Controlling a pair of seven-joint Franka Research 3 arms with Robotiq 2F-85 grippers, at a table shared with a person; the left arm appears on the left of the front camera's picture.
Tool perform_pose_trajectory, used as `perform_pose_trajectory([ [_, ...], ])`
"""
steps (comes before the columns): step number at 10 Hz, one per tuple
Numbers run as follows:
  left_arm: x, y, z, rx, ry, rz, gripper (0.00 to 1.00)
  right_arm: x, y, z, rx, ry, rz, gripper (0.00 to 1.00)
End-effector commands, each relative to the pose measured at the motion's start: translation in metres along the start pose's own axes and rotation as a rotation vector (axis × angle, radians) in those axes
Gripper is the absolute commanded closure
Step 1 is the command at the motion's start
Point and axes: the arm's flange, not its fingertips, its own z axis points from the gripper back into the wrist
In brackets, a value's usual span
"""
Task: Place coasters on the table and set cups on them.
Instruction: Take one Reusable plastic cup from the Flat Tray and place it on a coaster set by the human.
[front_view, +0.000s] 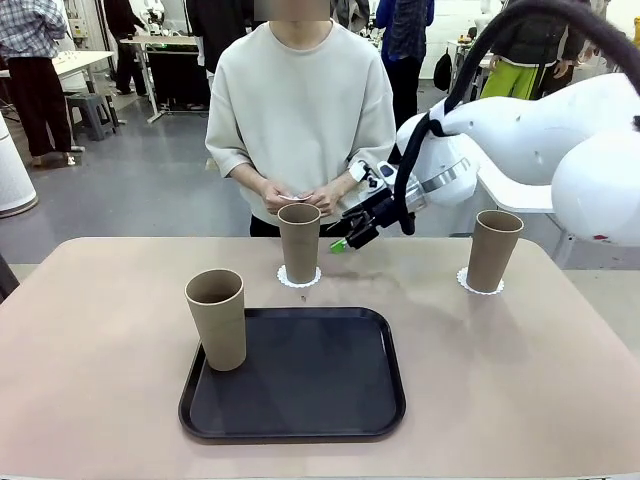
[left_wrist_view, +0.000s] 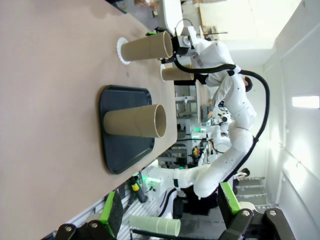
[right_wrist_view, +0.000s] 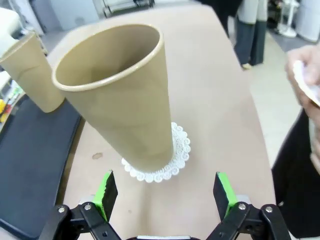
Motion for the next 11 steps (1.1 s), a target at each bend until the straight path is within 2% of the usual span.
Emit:
perform_pose_trajectory([
  [1,-0.001,-0.002,0.001,-0.013,-0.005,-0.01,0.0,0.016,0.027,0.027,-0.068,0.146,-0.06,0.0],
  [4,-0.001,-0.002,0.001,-0.013,-0.005,-0.01,0.0,0.081,0.094,0.09,-0.11,0.572,-0.185,0.0],
  [6,-0.001,-0.002,0.001,-0.013,-0.005,-0.01,0.0,0.116,0.135,0.117,-0.173,0.78,-0.241,0.0],
  [7,-0.001,-0.002,0.001,-0.013,-0.005,-0.01,0.0,0.13,0.158,0.124,-0.209,0.875,-0.335,0.0],
  [9,-0.001,-0.002,0.001,-0.013,-0.005,-0.01,0.0,0.155,0.197,0.13,-0.294,0.897,-0.55,0.0],
  [10,-0.001,-0.002,0.001,-0.013,-0.005,-0.01,0.0,0.165,0.21,0.127,-0.303,0.892,-0.584,0.0],
  [11,-0.001,-0.002,0.001,-0.013,-0.005,-0.01,0.0,0.175,0.22,0.119,-0.296,0.863,-0.561,0.0],
])
